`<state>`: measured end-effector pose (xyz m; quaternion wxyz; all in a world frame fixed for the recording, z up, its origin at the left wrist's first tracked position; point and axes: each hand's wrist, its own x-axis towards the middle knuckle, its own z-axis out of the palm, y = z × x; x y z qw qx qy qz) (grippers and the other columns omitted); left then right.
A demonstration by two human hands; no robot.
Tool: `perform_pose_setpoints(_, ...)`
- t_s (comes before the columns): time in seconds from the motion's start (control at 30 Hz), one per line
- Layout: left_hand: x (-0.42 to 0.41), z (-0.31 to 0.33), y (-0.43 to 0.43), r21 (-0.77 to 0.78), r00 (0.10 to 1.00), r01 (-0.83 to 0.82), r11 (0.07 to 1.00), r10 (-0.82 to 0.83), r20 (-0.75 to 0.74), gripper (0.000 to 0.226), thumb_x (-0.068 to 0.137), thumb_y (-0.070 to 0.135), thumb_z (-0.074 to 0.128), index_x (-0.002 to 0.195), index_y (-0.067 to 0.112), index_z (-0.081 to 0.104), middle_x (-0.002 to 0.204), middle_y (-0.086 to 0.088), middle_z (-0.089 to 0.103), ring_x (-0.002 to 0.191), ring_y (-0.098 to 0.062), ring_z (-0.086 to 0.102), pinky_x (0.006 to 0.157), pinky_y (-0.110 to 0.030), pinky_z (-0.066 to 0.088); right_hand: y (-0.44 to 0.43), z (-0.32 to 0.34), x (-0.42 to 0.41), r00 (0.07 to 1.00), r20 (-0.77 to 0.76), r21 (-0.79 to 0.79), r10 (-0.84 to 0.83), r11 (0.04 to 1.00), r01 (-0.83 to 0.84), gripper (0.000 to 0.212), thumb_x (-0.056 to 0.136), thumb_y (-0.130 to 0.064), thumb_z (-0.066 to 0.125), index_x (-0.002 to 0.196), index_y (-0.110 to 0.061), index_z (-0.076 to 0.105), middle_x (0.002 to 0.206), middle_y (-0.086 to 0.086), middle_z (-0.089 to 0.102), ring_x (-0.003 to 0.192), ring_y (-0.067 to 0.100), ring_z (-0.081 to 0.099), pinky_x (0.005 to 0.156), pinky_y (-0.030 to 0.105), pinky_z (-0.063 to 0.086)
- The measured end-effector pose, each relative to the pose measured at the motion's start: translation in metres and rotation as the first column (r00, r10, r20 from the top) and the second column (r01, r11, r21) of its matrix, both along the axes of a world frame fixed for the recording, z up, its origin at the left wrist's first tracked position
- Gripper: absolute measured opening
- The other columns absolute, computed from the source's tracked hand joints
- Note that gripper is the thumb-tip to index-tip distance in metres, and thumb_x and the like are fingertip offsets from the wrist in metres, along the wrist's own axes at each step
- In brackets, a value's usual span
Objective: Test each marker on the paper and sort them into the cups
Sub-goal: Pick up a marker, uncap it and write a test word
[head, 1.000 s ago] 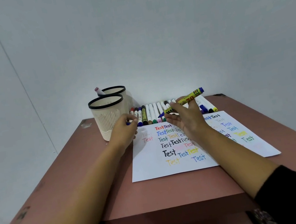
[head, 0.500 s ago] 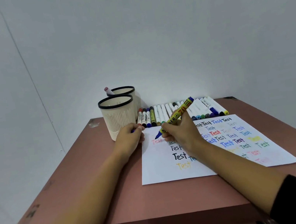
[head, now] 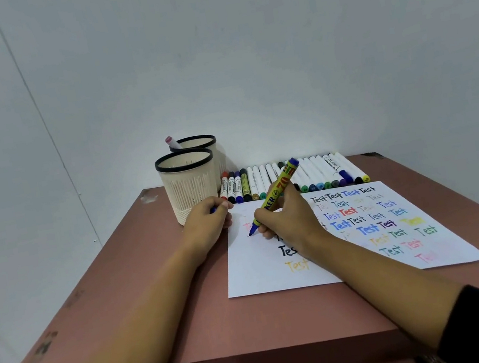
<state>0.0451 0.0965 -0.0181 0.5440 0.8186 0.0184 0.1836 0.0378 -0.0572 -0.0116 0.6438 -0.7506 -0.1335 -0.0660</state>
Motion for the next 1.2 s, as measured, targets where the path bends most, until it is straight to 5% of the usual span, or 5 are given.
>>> perform_pose_setpoints(0.47,-0.0023,0.0022,-0.0021,0.037,1.0,0.008,0.999,-0.008,0.006,0.018,0.096,0.011,0.044,0.092,0.008,0.062,0.069,0.001,0.057,0.061,-0.008,0.053,0.06,-0.013,0.044,-0.0012,0.0044,-0.0053,0.999,-0.038,-0.046,0.038,0.998,-0.039,0.03,0.083,-0.007,0.061,0.083,-0.026,0.038,0.071,0.008,0.055,0.051,0.016,0.054,0.047,0.026,0.048)
perform_pose_setpoints(1.2,-0.0037,0.002,-0.0026,0.073,1.0,0.011,0.997,-0.011,0.002,0.019,0.095,0.012,0.044,0.093,0.008,0.062,0.07,0.0,0.058,0.062,-0.01,0.053,0.065,-0.018,0.043,-0.0027,-0.0013,0.0002,0.993,0.057,-0.059,-0.099,0.993,0.102,0.027,0.08,-0.013,0.062,0.081,-0.026,0.038,0.073,0.009,0.051,0.061,0.02,0.052,0.057,0.033,0.048)
